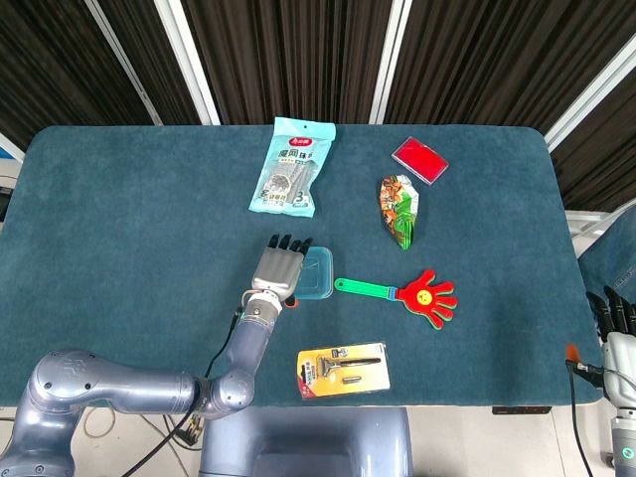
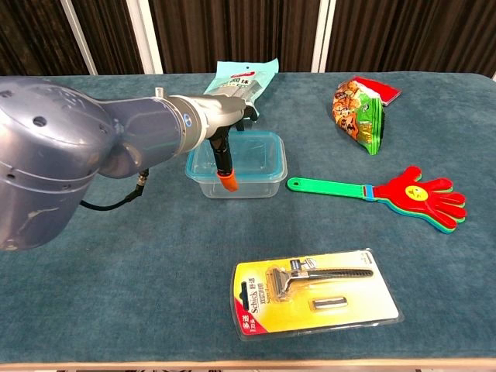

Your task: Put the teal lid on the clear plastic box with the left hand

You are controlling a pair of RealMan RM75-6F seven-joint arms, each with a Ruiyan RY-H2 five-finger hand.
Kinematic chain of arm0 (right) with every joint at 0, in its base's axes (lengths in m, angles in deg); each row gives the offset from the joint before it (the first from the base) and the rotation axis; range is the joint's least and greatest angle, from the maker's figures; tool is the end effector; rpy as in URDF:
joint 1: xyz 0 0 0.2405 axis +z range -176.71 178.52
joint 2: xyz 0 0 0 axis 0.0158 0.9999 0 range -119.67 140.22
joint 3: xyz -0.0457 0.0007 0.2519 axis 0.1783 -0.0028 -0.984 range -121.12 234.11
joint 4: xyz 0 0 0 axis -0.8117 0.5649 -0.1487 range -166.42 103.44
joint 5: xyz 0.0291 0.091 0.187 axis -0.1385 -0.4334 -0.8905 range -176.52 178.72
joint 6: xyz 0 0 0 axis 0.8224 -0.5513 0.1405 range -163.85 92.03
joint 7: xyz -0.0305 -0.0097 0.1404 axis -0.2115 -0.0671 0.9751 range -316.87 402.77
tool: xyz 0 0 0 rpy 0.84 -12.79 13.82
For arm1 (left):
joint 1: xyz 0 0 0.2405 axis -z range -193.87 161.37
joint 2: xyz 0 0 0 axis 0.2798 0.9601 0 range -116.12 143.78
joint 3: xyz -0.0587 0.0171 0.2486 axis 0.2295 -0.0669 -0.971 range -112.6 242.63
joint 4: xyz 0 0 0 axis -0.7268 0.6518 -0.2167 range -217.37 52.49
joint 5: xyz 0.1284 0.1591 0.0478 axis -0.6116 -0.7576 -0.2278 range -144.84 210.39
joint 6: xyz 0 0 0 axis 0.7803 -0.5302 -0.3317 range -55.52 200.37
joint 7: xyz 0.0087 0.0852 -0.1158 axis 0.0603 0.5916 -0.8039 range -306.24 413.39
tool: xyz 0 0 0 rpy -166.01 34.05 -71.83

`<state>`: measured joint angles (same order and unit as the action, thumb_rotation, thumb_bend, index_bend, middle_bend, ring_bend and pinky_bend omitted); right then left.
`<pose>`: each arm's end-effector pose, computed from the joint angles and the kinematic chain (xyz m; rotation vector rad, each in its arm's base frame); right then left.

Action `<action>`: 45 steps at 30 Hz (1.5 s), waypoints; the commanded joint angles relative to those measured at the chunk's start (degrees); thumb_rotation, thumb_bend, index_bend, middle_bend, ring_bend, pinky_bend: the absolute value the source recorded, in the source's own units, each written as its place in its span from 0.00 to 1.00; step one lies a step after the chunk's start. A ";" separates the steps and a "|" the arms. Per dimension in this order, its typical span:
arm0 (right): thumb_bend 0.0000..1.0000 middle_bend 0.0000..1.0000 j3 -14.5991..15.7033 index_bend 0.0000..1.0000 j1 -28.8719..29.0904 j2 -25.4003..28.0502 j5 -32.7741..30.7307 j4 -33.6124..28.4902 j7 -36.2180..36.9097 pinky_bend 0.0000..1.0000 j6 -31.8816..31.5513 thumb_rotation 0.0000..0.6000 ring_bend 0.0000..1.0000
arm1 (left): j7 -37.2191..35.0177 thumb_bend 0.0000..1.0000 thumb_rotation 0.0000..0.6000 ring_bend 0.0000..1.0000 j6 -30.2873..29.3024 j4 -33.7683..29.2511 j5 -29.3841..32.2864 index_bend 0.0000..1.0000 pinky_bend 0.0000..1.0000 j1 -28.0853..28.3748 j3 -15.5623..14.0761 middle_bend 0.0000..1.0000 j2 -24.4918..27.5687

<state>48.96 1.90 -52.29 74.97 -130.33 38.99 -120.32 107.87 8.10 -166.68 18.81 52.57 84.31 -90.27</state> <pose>-0.3243 -0.1720 0.1765 1.1380 -1.0001 0.8098 -0.0155 0.3581 -0.0855 -1.8444 -1.0412 -0.6265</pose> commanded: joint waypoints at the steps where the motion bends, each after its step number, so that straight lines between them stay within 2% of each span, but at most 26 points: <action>1: 0.41 0.03 -0.03 0.13 0.01 0.01 -0.04 -0.03 -0.05 0.00 -0.02 1.00 0.03 | 0.04 0.17 1.00 0.01 -0.02 0.01 -0.01 0.00 0.00 0.00 -0.01 0.24 0.01; 45: 0.41 0.03 0.07 0.13 -0.02 0.05 -0.42 -0.24 -0.41 0.00 0.15 1.00 0.03 | 1.20 0.10 1.00 0.00 -0.21 -0.07 -0.37 0.00 0.00 0.23 -0.64 0.12 0.09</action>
<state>49.03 1.88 -52.24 74.55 -130.57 38.58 -120.16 109.07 7.88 -166.75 18.44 52.80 83.67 -90.18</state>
